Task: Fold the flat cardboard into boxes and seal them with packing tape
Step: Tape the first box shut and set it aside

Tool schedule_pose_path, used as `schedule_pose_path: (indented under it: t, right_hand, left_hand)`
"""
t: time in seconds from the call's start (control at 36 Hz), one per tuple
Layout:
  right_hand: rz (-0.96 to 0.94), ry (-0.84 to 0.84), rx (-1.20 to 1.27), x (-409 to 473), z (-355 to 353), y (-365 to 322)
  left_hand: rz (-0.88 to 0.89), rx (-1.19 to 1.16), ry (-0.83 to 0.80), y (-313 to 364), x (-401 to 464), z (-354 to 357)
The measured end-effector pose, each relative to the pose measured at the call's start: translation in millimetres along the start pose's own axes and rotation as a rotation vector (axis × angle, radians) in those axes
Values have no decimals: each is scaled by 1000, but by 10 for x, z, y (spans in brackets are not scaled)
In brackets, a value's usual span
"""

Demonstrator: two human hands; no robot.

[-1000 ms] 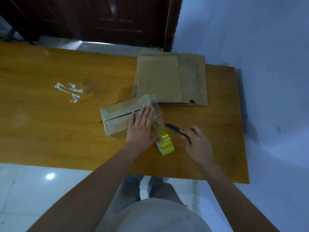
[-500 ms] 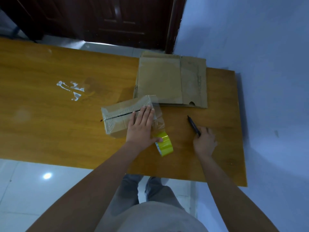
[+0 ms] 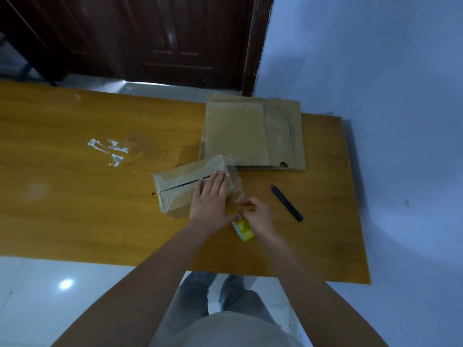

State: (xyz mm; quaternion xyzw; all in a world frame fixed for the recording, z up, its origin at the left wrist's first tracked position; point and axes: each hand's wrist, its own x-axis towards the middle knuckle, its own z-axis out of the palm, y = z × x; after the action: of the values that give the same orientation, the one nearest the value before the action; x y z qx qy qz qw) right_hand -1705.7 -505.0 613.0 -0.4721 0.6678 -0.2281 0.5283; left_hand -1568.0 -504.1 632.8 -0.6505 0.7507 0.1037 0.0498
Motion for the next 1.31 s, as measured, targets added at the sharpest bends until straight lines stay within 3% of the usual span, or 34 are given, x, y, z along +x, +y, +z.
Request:
schedule_pose_path:
  t: [0.19,0.33,0.44,0.64,1.08,1.31]
  right_hand:
    - [-11,55,127,-54,8,34]
    - [-47,88,102,-89,48,89]
    - [-28,115,144,-132,19,160]
    - [-13,71,106,-227,-33,208]
    - [60,69,140,-199,1,-5]
    - [54,55,-71,-101,-35,-97]
  left_hand:
    - [8,-113,227,-107,159,-10]
    - [-16,-30,425,-98,247,109]
    - [-39,-64,424,-108,288,139]
    - [19,73,511,-165,289,193]
    - [270,-26,534,-876,40,163]
    - [238,-68,469,-882,-21,107]
